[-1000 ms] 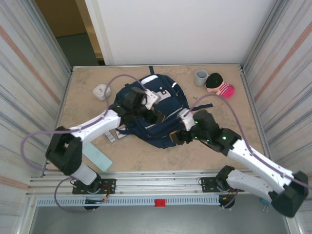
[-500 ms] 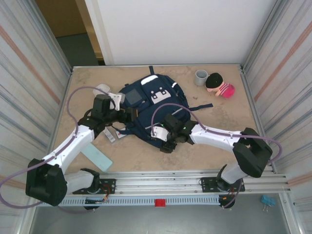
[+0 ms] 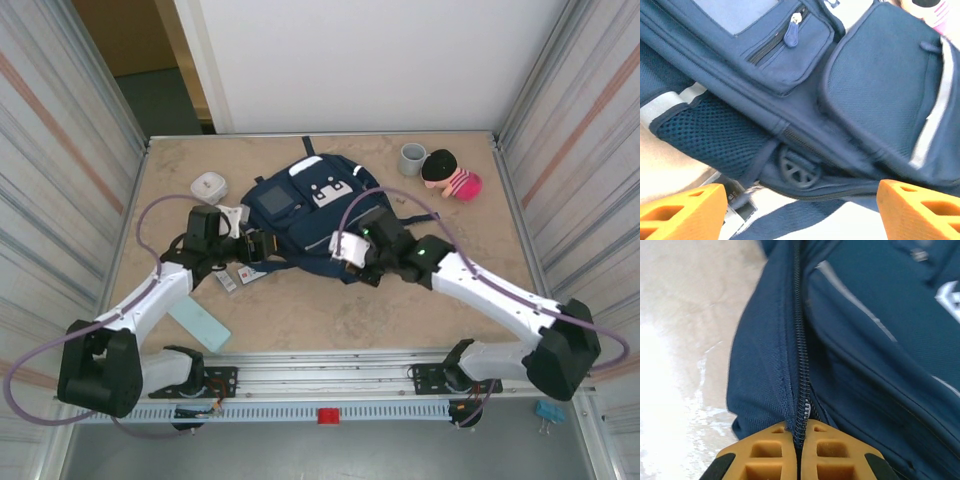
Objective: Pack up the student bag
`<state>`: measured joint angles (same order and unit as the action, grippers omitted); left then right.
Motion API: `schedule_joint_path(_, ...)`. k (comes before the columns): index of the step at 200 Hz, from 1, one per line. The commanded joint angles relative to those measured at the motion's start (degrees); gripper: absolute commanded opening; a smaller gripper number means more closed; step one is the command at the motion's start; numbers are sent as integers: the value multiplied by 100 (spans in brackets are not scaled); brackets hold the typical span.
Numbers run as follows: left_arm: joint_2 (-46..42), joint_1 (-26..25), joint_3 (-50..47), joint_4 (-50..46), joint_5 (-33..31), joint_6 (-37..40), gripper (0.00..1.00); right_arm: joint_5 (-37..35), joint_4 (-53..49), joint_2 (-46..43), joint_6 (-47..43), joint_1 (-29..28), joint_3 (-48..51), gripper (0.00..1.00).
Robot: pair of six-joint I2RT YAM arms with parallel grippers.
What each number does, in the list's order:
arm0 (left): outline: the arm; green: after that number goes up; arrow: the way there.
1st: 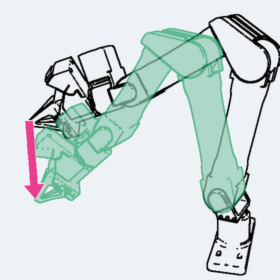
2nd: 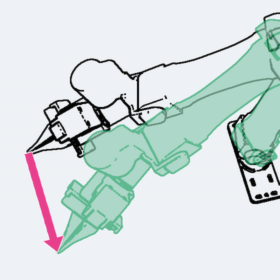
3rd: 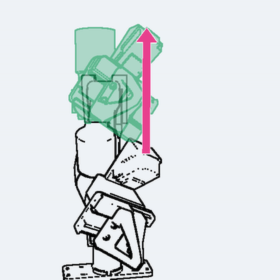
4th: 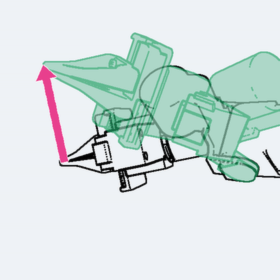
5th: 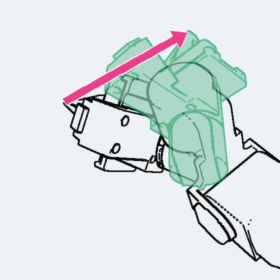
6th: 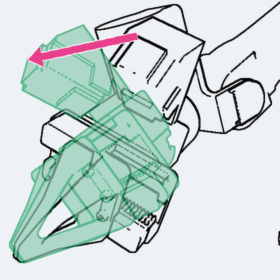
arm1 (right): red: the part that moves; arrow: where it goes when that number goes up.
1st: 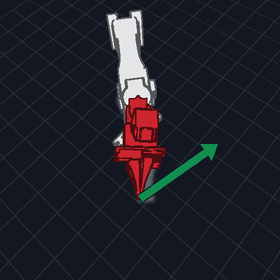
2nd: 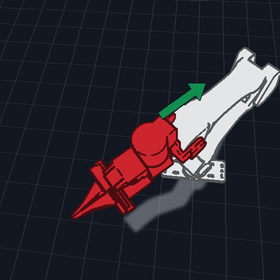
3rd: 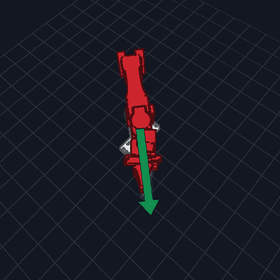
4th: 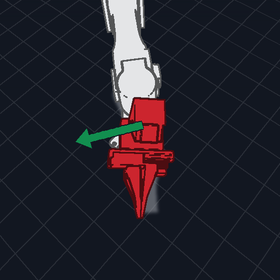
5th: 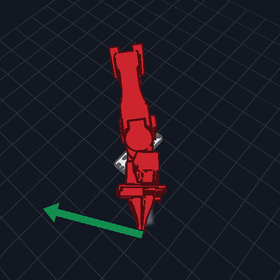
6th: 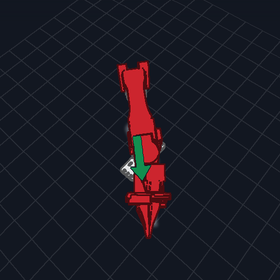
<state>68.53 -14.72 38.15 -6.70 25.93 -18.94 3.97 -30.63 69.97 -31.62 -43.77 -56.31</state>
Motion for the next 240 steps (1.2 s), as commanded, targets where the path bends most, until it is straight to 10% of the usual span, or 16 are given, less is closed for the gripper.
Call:
schedule_joint_path(1, 5, 30, -165, 635, 380, -49, 76, 313, -185, -273, -146, 370, -549, 0)
schedule_joint_path(82, 535, 14, -714, 1889, 612, 189, 65, 948, -190, -357, -168, 939, -957, 0)
schedule_joint_path(170, 1322, -377, -840, 3104, 561, 258, 25, 1010, -97, -336, 124, 1019, -991, 0)
schedule_joint_path(201, 949, -533, -853, 2982, 622, 369, 1, 705, 111, -292, 388, 973, -840, 0)
schedule_joint_path(240, 317, -835, -615, 1970, 626, 673, 0, -163, 891, -248, 944, 457, -305, 0)
